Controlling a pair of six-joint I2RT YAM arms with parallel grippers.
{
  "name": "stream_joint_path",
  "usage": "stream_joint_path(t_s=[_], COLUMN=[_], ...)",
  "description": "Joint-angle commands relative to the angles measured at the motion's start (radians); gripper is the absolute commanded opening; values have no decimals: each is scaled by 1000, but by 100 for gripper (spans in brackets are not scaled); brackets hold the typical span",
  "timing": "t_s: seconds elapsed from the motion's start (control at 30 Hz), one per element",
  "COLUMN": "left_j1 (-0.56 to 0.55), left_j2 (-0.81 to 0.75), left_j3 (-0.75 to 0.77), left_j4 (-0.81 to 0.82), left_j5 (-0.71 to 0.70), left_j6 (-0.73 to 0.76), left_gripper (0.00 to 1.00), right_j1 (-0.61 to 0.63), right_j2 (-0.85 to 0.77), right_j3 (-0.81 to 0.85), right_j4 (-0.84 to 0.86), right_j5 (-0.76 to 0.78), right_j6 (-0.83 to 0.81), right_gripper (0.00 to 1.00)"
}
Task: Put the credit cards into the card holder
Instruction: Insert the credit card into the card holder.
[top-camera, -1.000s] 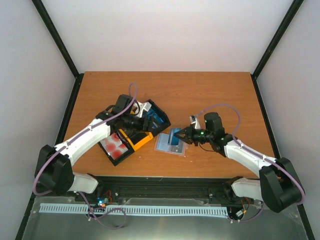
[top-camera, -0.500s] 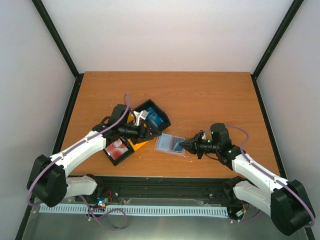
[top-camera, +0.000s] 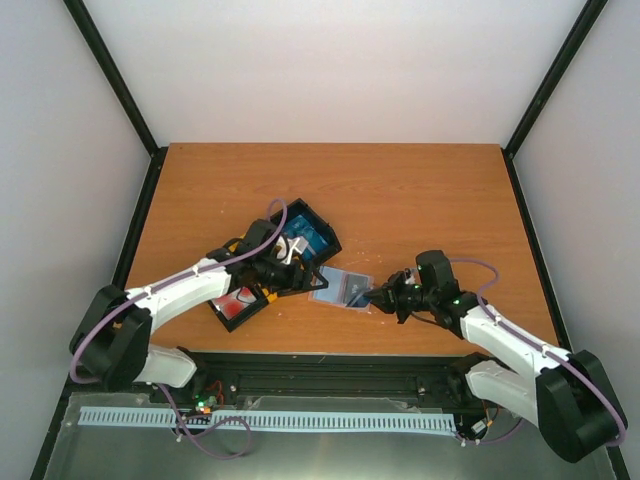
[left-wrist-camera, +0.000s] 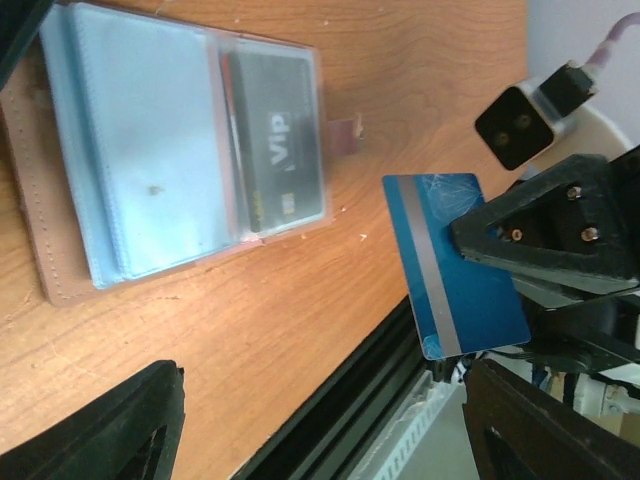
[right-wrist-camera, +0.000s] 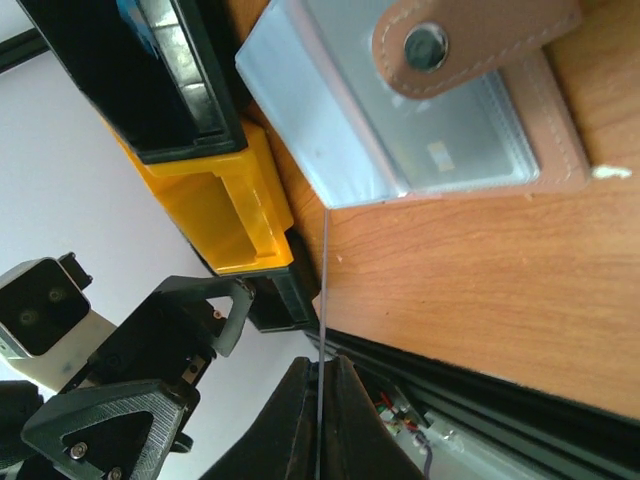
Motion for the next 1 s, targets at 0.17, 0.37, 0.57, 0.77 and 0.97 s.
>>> stream_joint_path(t_s=[0.17,0.37,0.57,0.77,0.97], left_j1=[-11,-18,-61,-102,-103], left_j2=[97,154,220,300,335], left_j3=[25,32,68,118,132], left_j4=[0,36,35,-6,-45], left_j5=[-116,-295,-363,-441,-487], left_j6=[88,97,103,87,85], left_gripper=[75,65,55,50,47], right_j1=[3,15,18,21,21], right_j2=[104,186,312,401,516], right_j3=[7,104,92,82,88], right_j4=[187,173,297,375,432], right_j5=[52,134,125,114,105], right_j6=[-242,-611,-680,-693,-714], right_gripper=[3,3,3,3,3])
